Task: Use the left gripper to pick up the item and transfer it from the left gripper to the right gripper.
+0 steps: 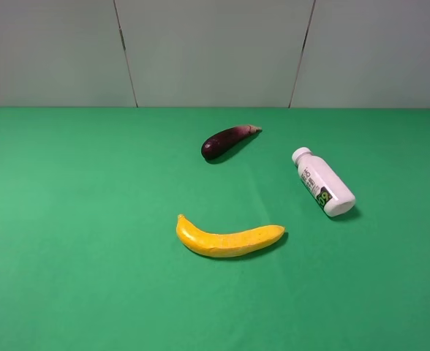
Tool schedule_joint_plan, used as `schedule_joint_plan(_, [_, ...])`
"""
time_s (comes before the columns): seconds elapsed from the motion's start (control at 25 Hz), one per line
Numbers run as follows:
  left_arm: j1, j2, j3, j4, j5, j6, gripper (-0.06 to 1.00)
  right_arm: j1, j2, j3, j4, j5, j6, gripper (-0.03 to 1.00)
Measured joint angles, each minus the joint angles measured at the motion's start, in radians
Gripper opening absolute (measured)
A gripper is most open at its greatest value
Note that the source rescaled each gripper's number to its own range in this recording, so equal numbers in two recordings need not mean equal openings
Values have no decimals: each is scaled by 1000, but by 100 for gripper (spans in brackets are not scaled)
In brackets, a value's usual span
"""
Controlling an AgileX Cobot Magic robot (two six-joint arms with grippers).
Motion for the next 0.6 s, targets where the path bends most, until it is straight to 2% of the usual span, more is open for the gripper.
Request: schedule_joint_plan(0.6, [0,0,0,0,0,0,93,0,0,0,0,0,0,100])
